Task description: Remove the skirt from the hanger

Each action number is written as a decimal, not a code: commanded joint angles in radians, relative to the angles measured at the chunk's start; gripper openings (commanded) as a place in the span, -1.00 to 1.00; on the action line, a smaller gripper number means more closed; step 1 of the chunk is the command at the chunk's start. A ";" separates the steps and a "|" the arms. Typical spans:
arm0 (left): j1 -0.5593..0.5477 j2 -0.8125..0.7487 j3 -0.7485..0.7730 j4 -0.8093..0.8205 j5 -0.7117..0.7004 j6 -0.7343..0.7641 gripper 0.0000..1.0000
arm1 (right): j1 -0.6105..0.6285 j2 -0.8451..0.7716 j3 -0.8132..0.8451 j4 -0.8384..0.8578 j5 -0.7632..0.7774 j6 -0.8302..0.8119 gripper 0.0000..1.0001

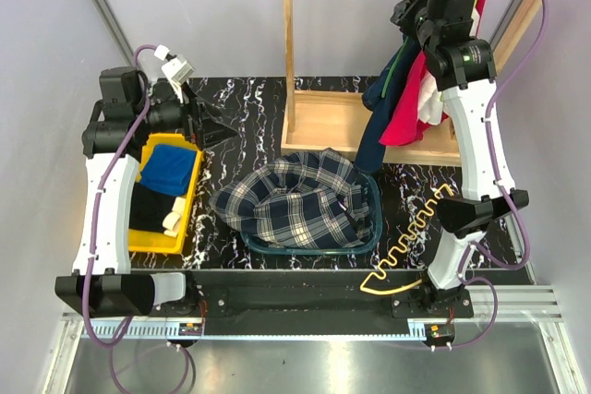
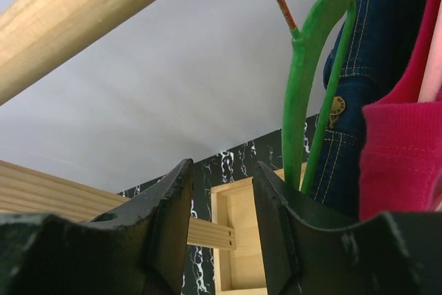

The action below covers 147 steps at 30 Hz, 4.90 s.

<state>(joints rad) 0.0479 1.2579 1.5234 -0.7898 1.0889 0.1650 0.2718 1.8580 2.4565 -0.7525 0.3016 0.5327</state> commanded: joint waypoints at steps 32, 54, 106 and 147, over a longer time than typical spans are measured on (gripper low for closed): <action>0.013 0.017 0.012 0.049 0.051 0.022 0.98 | -0.060 -0.079 0.088 -0.028 -0.090 0.006 -0.01; 0.033 0.006 -0.016 0.043 0.069 0.027 0.97 | -0.060 -0.040 0.231 -0.248 0.208 -0.096 -0.05; 0.047 -0.011 -0.068 0.009 0.108 0.047 0.95 | 0.001 -0.074 0.062 -0.071 0.195 -0.017 -0.08; 0.064 -0.015 -0.108 -0.012 0.097 0.088 0.94 | 0.052 0.014 0.231 -0.126 0.132 -0.022 -0.16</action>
<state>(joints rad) 0.1055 1.2640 1.4132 -0.8185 1.1637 0.2138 0.3180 1.9404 2.6568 -0.8745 0.4152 0.5308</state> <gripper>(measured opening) 0.975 0.419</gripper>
